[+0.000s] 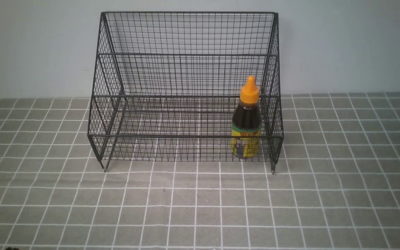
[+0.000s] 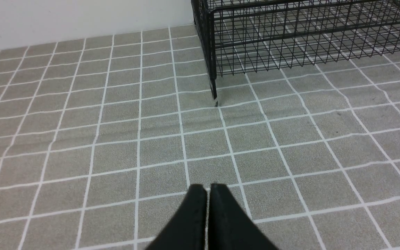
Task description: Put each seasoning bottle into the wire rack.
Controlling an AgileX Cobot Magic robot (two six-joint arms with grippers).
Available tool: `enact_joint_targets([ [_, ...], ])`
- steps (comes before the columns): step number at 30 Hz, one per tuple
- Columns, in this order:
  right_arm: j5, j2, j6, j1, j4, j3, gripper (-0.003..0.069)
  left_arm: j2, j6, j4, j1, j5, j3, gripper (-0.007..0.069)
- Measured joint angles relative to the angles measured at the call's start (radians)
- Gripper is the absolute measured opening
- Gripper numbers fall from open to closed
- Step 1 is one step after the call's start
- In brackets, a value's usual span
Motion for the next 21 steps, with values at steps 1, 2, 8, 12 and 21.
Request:
enact_joint_targets([
  [1,0.0,-0.004,0.002,-0.005,0.0,0.0,-0.0013,0.0,0.0,0.0,0.0,0.0,0.0,-0.0007],
  [2,0.001,-0.024,0.008,-0.026,0.0,0.047,-0.0013,0.0,0.0,0.0,0.0,0.0,0.0,-0.0007],
  [8,0.019,-0.195,0.035,-0.074,0.0,0.345,-0.0013,0.0,0.0,0.0,0.0,0.0,0.0,-0.0007],
  [12,0.083,-0.231,0.054,-0.075,0.0,0.386,-0.0013,0.0,0.0,0.0,0.0,0.001,0.0,-0.0007],
  [21,0.095,-0.234,0.068,-0.075,0.013,0.384,-0.0013,0.0,0.0,0.0,0.0,0.001,0.0,-0.0007],
])
